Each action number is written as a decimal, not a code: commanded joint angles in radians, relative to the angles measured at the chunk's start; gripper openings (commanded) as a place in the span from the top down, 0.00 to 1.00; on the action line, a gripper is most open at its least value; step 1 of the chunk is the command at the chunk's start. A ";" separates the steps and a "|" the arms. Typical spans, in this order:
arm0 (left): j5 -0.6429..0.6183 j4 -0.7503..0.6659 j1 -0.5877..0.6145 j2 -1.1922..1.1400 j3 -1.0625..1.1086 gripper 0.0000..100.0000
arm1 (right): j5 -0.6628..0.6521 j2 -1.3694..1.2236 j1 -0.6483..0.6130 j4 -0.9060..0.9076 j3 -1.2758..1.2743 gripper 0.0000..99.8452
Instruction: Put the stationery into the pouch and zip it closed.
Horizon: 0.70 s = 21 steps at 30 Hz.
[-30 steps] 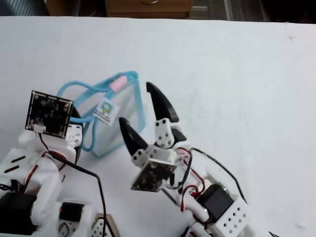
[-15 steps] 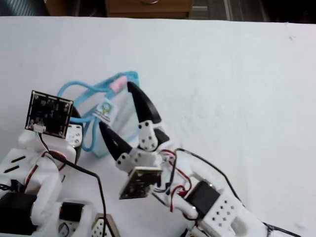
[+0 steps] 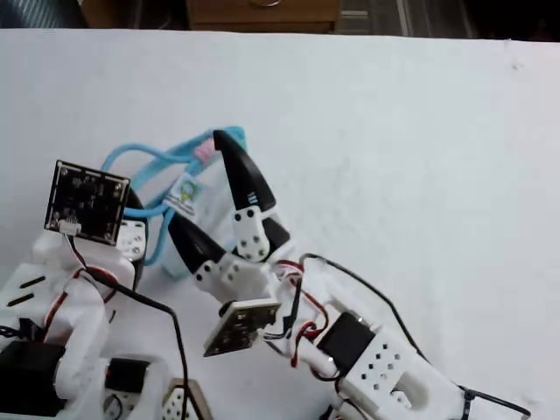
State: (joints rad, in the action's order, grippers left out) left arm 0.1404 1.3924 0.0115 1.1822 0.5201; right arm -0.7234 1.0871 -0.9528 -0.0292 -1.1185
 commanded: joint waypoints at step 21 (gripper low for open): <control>0.008 0.011 0.005 -0.007 0.014 0.98 | -0.012 -0.004 -0.025 -0.016 0.186 0.63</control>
State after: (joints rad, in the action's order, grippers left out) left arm 0.1404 1.3924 0.0115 1.1822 0.5201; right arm -0.7234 1.0840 -0.9559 -0.0322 -0.9897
